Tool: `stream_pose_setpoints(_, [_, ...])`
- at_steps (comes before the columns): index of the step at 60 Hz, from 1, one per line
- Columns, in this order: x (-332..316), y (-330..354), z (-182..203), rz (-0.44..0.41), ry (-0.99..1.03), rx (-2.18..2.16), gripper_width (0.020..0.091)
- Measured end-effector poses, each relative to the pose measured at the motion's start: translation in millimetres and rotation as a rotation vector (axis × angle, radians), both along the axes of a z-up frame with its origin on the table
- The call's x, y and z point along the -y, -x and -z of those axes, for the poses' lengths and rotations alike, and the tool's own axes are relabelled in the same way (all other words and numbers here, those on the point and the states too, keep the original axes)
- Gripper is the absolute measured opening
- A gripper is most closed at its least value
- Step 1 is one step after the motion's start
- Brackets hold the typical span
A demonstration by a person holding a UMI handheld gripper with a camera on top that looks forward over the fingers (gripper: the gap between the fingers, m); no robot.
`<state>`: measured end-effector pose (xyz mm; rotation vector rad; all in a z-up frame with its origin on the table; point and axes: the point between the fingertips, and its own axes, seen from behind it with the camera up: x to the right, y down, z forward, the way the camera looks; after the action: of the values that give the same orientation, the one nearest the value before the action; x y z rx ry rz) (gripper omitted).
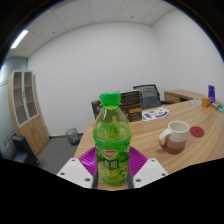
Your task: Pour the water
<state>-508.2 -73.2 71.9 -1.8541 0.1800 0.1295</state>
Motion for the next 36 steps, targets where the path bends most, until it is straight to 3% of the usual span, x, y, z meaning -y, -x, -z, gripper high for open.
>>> stream_pose_setpoints(16, [-16.3,-36.5,-1.8,0.147,0.145,-0.513,0.0399])
stream_pose_setpoints(36, [-46.1,-63.0,-35.2,0.299,0.154,-1.238,0.0396])
